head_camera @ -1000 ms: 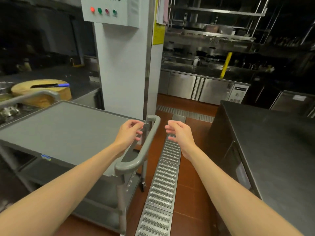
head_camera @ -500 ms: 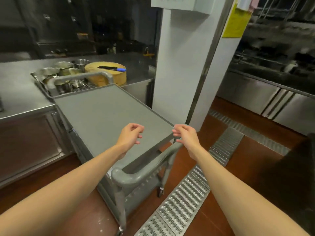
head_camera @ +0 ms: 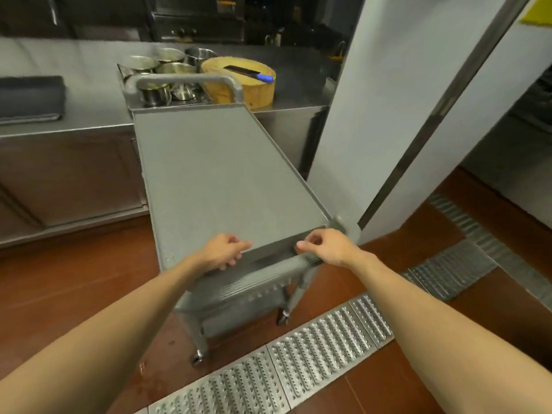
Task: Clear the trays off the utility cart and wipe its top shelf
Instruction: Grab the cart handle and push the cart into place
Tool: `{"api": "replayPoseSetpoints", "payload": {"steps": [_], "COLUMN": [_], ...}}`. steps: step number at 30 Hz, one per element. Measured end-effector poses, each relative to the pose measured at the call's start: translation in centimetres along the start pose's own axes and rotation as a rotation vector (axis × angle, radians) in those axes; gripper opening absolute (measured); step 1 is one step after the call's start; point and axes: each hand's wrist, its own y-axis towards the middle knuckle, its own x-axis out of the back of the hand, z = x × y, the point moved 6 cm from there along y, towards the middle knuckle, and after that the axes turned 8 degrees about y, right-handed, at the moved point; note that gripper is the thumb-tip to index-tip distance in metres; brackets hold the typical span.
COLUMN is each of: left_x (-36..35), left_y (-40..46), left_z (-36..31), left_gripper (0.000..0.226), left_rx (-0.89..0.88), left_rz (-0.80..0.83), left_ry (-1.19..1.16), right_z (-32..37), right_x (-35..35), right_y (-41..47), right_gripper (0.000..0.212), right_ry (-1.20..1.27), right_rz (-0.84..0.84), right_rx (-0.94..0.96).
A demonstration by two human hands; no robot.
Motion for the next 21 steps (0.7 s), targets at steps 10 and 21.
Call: {"api": "replayPoseSetpoints", "payload": {"steps": [10,21], "left_x": [-5.4,-6.1], "left_y": [-5.0,-5.3], "left_z": [0.3,1.1], "left_gripper": [0.047,0.013], "left_rx": [0.066,0.138], "left_rz": [-0.141,-0.417], "left_ry": [0.924,0.962], "right_z": [-0.2,-0.5], "right_x": [-3.0,-3.8], "right_y": [2.3,2.4], "right_gripper": [0.043,0.029], "right_ry": [-0.725,-0.717], "right_rz": [0.217,0.078], "right_rx": [0.428,0.506]}}
